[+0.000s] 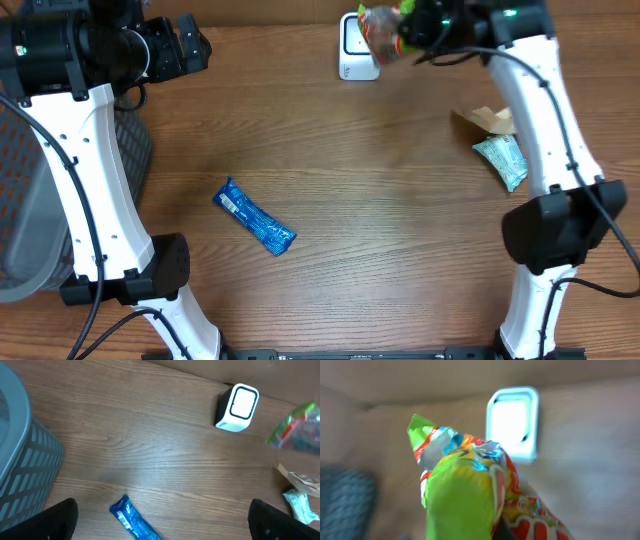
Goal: Scan the item barcode
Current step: 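Lift the green candy bag up to the white scanner, then hold the green candy bag's barcode in front of the scanner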
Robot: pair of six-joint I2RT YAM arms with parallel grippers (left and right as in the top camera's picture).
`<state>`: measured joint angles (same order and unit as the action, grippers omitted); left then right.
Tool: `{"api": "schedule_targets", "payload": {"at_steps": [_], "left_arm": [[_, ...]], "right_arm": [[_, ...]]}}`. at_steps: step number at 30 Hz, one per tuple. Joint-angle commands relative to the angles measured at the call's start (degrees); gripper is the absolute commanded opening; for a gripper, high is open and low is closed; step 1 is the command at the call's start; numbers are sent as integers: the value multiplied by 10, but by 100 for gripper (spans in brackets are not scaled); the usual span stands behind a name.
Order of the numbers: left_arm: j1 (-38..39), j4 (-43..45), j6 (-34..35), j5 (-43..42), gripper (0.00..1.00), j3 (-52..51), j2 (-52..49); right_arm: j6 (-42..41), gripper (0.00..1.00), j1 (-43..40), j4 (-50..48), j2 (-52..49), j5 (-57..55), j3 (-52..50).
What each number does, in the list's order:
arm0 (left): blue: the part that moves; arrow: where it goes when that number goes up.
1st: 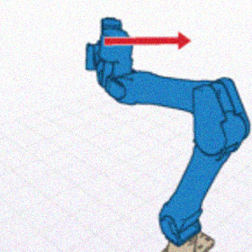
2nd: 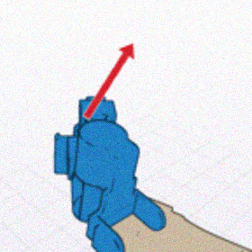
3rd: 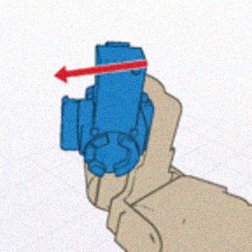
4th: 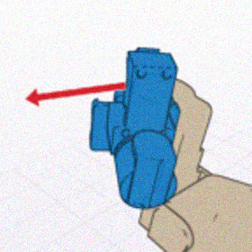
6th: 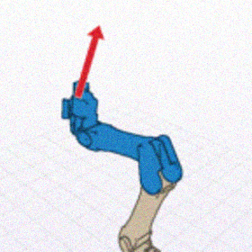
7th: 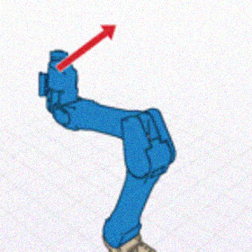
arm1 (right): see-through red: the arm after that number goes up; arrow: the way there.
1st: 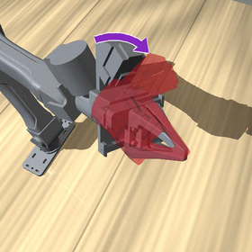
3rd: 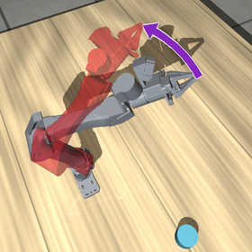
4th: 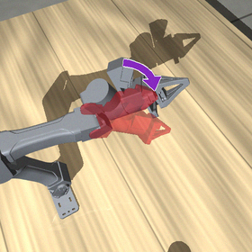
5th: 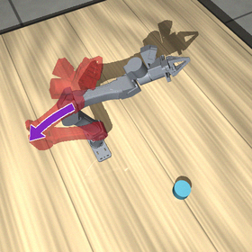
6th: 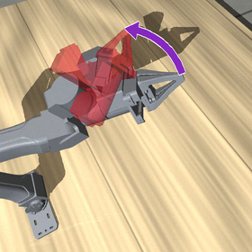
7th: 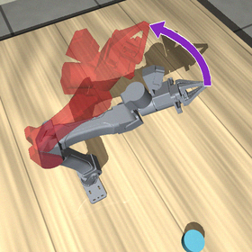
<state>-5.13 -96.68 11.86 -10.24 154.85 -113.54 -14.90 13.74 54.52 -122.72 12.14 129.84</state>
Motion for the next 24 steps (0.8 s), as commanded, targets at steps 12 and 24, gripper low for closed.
{"api": "schedule_targets", "payload": {"at_steps": [12, 24], "left_arm": [[-1, 0, -3, 3, 100, 0, -5], [-1, 0, -3, 3, 100, 0, -5]], "right_arm": [[198, 4, 114, -242, -118, -436, 6], [275, 4, 129, -299, -136, -496, 6]]}}
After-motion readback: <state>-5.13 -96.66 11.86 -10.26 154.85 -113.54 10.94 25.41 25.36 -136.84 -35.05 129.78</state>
